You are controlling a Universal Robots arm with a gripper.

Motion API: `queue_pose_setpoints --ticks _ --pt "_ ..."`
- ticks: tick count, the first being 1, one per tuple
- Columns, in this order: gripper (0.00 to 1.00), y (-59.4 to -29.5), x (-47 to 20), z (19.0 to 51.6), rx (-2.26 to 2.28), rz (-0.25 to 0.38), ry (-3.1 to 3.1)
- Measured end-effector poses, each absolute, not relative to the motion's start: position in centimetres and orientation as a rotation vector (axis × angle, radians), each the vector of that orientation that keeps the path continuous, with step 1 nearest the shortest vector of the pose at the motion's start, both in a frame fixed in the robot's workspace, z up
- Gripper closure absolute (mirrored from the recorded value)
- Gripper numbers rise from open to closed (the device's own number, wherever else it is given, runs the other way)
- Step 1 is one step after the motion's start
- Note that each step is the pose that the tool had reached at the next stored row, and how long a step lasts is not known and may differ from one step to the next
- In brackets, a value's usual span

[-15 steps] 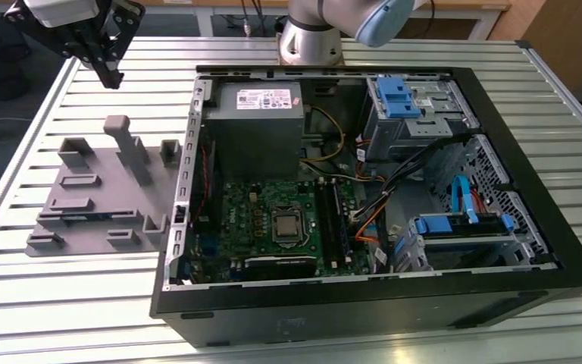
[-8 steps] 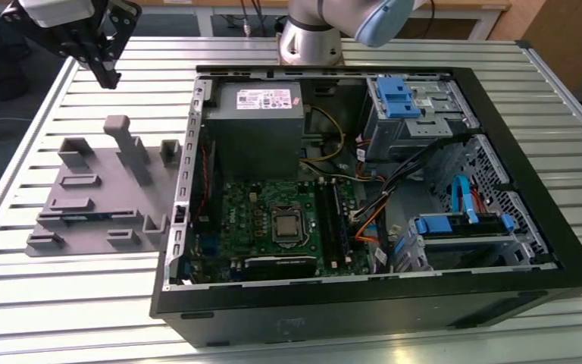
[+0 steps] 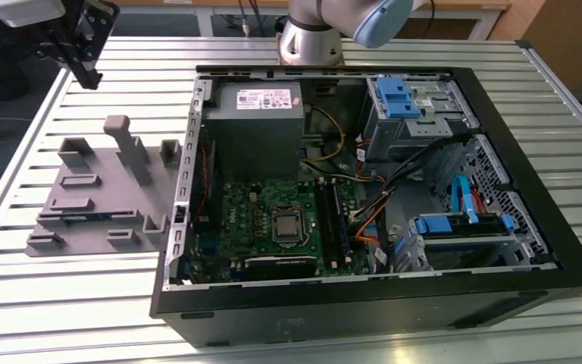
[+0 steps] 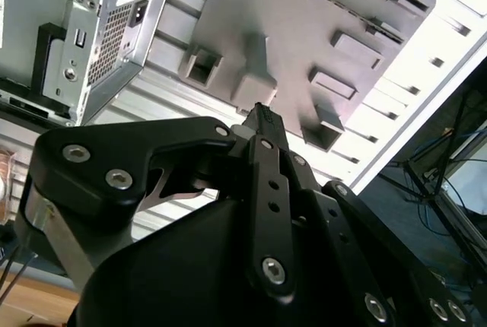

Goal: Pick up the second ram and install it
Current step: 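Reach for the second ram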

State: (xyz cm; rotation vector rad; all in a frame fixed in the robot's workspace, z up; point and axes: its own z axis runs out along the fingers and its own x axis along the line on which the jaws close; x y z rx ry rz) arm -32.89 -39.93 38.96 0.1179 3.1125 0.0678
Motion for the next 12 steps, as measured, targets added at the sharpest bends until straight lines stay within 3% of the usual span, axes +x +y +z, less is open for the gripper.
queue_pose_setpoints --ticks 12 --pt "0.89 -41.3 -34.7 39.0 0.118 0.068 3.113"
